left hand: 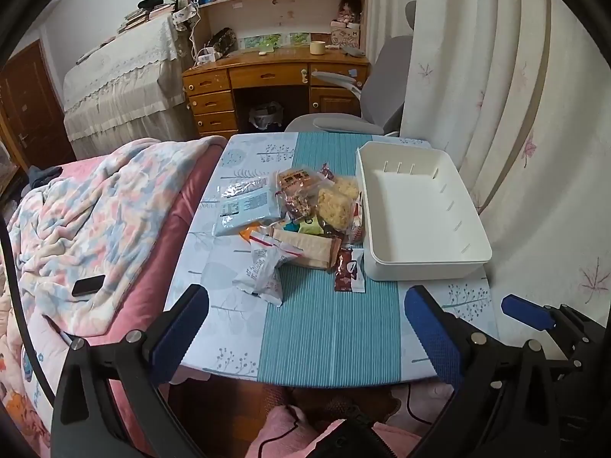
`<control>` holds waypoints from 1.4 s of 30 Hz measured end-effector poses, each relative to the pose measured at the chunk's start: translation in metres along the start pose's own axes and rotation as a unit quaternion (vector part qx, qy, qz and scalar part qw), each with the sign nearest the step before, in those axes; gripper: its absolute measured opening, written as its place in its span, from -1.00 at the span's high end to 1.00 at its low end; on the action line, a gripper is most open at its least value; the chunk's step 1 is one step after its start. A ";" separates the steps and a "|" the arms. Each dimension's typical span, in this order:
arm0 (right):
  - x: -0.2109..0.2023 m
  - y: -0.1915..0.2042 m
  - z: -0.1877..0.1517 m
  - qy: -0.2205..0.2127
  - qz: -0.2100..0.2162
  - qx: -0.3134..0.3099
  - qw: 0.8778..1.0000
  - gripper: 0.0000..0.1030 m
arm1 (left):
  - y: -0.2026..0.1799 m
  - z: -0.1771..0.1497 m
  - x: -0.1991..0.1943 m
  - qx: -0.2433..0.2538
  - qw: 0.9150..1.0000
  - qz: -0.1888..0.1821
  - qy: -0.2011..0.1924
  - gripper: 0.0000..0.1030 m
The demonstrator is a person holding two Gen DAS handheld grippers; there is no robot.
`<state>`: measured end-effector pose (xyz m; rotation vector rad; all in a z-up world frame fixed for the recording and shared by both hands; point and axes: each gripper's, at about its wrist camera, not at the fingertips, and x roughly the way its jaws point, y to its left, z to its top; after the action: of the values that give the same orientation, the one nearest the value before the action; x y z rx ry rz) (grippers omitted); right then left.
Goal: Organize snacks
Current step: 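Move both tools toward the snack pile beside the white tray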
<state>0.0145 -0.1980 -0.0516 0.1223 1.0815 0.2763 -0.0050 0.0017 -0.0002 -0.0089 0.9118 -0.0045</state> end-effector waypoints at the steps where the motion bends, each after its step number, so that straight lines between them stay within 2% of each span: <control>1: 0.000 -0.001 -0.001 0.001 0.002 0.001 1.000 -0.60 | -0.001 -0.001 0.000 -0.003 1.000 0.001 0.000 -0.98; 10: 0.002 -0.009 0.007 -0.007 0.022 0.015 1.000 -0.59 | -0.002 -0.002 0.007 -0.027 1.000 0.016 -0.002 -0.98; 12: 0.003 -0.009 0.010 -0.011 0.024 0.017 1.000 -0.59 | 0.015 0.004 0.001 -0.030 0.999 0.019 -0.028 -0.98; 18: 0.007 -0.009 0.020 -0.022 0.022 0.029 0.999 -0.59 | 0.021 0.013 0.013 -0.023 0.999 0.012 -0.020 -0.98; 21: 0.012 -0.008 0.024 -0.019 0.017 0.039 0.999 -0.59 | 0.033 0.020 0.022 -0.025 0.999 0.014 -0.024 -0.98; 24: 0.021 -0.005 0.030 -0.018 0.011 0.053 0.998 -0.59 | 0.048 0.027 0.034 -0.023 0.999 0.020 -0.010 -0.98; 27: 0.029 -0.001 0.036 -0.017 0.006 0.069 0.997 -0.59 | 0.068 0.037 0.056 -0.028 0.999 0.013 0.021 -0.98; 30: 0.038 0.007 0.042 -0.015 -0.001 0.091 0.996 -0.59 | 0.086 0.046 0.073 -0.027 0.999 -0.010 0.038 -0.98; 34: 0.059 0.028 0.050 -0.004 -0.004 0.112 0.994 -0.59 | 0.106 0.059 0.109 -0.008 0.996 -0.031 0.089 -0.98; 36: 0.067 0.036 0.053 0.002 -0.009 0.121 0.993 -0.59 | 0.112 0.057 0.129 -0.004 0.989 -0.054 0.136 -0.98; 38: 0.079 0.044 0.055 0.009 -0.017 0.134 0.991 -0.59 | 0.117 0.062 0.147 0.019 0.985 -0.063 0.161 -0.98; 42: 0.098 0.056 0.057 0.015 -0.047 0.154 0.987 -0.59 | 0.124 0.067 0.180 0.059 0.971 -0.090 0.215 -0.98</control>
<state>0.0985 -0.1144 -0.0956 0.3428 1.1509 0.0239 0.1580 0.1242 -0.1026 0.0211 1.3411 -0.2381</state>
